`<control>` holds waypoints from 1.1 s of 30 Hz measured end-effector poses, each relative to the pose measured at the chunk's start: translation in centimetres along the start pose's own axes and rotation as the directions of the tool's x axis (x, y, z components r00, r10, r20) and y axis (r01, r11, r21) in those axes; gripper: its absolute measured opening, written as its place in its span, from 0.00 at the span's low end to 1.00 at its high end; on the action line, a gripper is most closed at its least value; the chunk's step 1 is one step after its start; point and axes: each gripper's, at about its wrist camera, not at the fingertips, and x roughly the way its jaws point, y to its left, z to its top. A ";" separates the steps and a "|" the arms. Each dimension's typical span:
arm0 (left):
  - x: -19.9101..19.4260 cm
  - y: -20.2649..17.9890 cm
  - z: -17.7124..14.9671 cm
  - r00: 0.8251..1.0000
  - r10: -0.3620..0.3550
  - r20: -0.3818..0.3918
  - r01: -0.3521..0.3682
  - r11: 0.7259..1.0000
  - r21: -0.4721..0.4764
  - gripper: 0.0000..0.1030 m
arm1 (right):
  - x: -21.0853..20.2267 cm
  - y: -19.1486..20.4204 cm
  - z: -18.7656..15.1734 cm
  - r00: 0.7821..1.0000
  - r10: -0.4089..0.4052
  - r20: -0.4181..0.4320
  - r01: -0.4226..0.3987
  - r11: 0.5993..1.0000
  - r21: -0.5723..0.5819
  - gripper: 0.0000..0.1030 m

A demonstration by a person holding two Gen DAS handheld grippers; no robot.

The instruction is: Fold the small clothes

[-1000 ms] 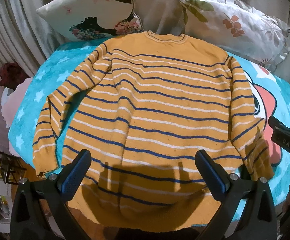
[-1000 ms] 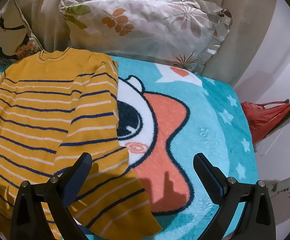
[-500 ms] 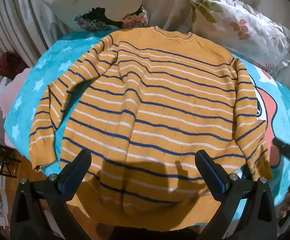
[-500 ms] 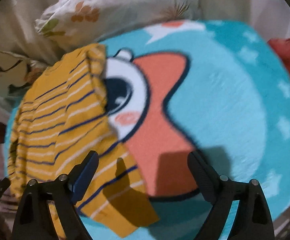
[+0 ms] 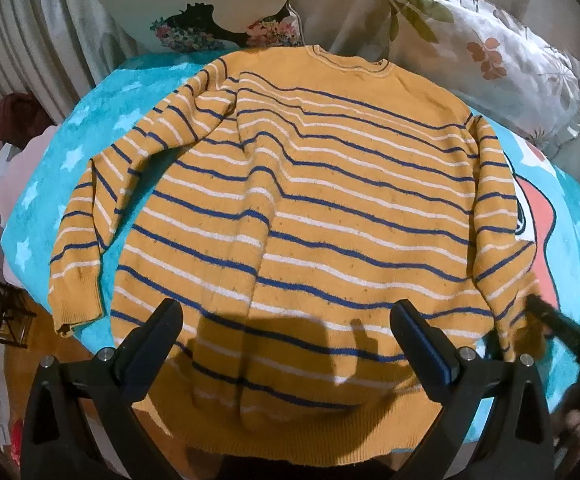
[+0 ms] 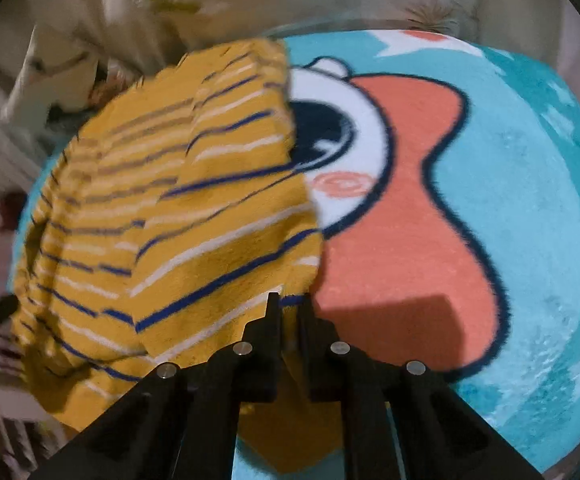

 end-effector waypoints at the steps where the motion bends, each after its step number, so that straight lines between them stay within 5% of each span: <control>1: 0.0 0.0 0.0 1.000 0.001 0.003 -0.001 1.000 0.000 1.00 | -0.7 -1.0 0.3 1.000 -0.020 0.014 0.019 1.000 0.019 0.08; 6: 0.0 0.1 0.1 1.000 0.004 0.007 -0.004 1.000 -0.009 1.00 | -4.1 -7.5 2.4 0.970 -0.232 0.076 0.220 0.966 0.139 0.08; 7: -0.1 0.1 0.0 1.000 0.003 0.006 -0.003 1.000 -0.010 1.00 | -5.0 -9.5 3.0 0.943 -0.323 0.083 0.306 0.936 0.172 0.08; 11: -0.7 -0.2 -0.1 1.000 0.003 0.014 -0.003 1.000 0.002 1.00 | -6.5 -13.7 4.1 0.875 -0.482 0.052 0.457 0.856 0.242 0.11; 12: -1.0 -0.3 -0.1 1.000 0.006 0.019 -0.006 1.000 0.008 1.00 | -6.9 -14.2 4.2 0.874 -0.483 0.053 0.455 0.851 0.263 0.14; 15: -1.9 -0.8 -0.2 0.998 0.027 0.053 -0.029 0.999 0.039 1.00 | -7.7 -14.4 4.3 0.860 -0.506 0.067 0.467 0.834 0.294 0.45; 23: -2.5 -0.6 0.4 0.996 0.010 0.085 -0.016 0.997 0.074 1.00 | -9.2 -10.4 4.3 0.862 -0.487 0.142 0.441 0.857 0.266 0.62; 33: -1.5 5.1 2.4 0.996 -0.023 0.086 0.019 0.999 0.050 1.00 | -7.3 0.0 5.1 0.898 -0.402 0.180 0.373 0.912 0.173 0.63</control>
